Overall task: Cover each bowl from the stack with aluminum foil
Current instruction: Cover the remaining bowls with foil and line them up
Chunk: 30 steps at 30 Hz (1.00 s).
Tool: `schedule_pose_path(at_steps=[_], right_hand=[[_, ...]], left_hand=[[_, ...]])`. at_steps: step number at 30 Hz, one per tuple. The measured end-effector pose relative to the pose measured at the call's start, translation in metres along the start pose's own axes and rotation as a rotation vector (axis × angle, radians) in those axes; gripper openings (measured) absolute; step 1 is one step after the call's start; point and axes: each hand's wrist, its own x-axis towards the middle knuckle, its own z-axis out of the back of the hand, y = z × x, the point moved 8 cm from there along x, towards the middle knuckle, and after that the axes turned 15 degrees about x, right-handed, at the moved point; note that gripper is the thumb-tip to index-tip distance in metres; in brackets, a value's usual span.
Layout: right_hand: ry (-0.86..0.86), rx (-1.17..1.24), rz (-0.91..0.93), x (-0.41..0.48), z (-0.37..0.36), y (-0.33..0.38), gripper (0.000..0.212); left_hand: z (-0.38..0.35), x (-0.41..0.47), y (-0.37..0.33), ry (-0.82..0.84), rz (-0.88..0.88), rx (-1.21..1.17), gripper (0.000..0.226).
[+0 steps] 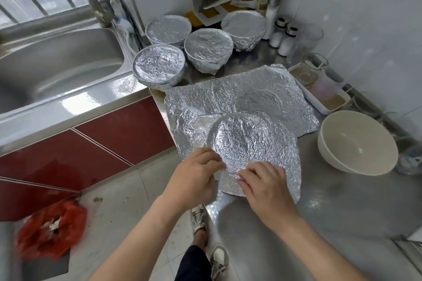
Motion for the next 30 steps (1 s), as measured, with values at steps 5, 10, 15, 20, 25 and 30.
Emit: schedule_pose_path(at_steps=[5, 10, 15, 20, 25, 30], right_hand=[[0.045, -0.068, 0.044, 0.004, -0.009, 0.003, 0.011], [0.042, -0.121, 0.062, 0.008, -0.016, 0.004, 0.021], [-0.005, -0.111, 0.007, 0.015, -0.014, 0.010, 0.028], [-0.060, -0.096, -0.083, 0.015, -0.020, 0.024, 0.024], [0.001, -0.015, -0.132, 0.011, -0.024, 0.019, 0.017], [0.061, -0.011, -0.092, 0.002, -0.014, 0.006, 0.022]], left_hand=[[-0.003, 0.005, -0.015, -0.038, -0.068, 0.027, 0.015], [-0.007, 0.005, -0.016, -0.092, -0.080, 0.061, 0.027], [-0.001, 0.006, -0.012, -0.157, -0.073, 0.035, 0.033], [0.008, 0.004, -0.002, -0.191, -0.101, 0.042, 0.025], [-0.002, -0.001, 0.003, -0.093, -0.043, 0.021, 0.028], [-0.002, -0.006, -0.011, -0.072, -0.092, 0.006, 0.016]])
